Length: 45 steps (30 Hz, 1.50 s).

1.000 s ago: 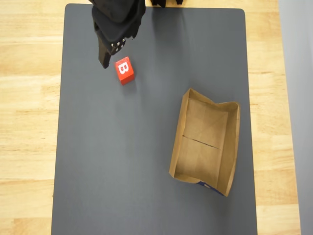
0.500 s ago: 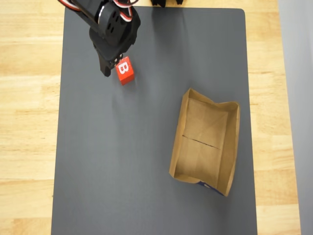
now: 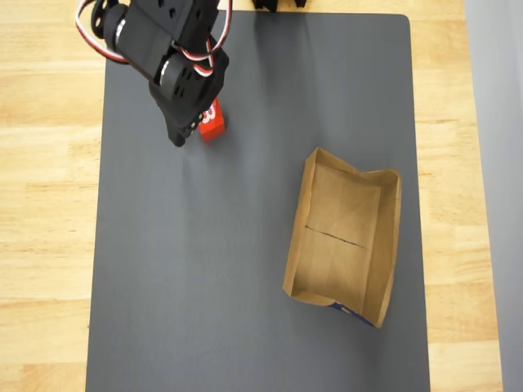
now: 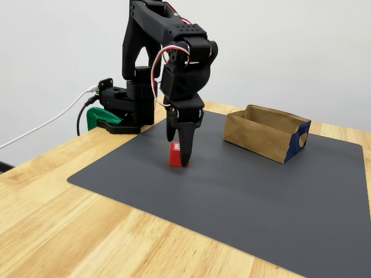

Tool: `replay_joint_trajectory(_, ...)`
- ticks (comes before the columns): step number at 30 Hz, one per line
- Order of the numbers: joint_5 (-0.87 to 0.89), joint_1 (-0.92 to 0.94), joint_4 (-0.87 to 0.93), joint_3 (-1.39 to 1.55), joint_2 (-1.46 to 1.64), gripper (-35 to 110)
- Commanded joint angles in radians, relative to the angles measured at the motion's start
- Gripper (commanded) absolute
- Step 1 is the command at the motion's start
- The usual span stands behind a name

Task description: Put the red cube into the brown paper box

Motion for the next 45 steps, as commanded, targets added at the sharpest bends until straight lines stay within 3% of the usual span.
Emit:
replay_joint_trajectory(1,0.005,-0.006,0.014,-0.028,0.008,35)
replay_joint_trajectory(8,0.009,-0.029,0.006,-0.028,-0.017,32)
replay_joint_trajectory(13,0.011,-0.021,-0.018,-0.032,-0.032,21)
replay_joint_trajectory(26,-0.002,-0.002,-0.067,-0.032,-0.006,10)
replay_joint_trajectory(45,-0.186,-0.025,-0.118,0.026,0.512,3)
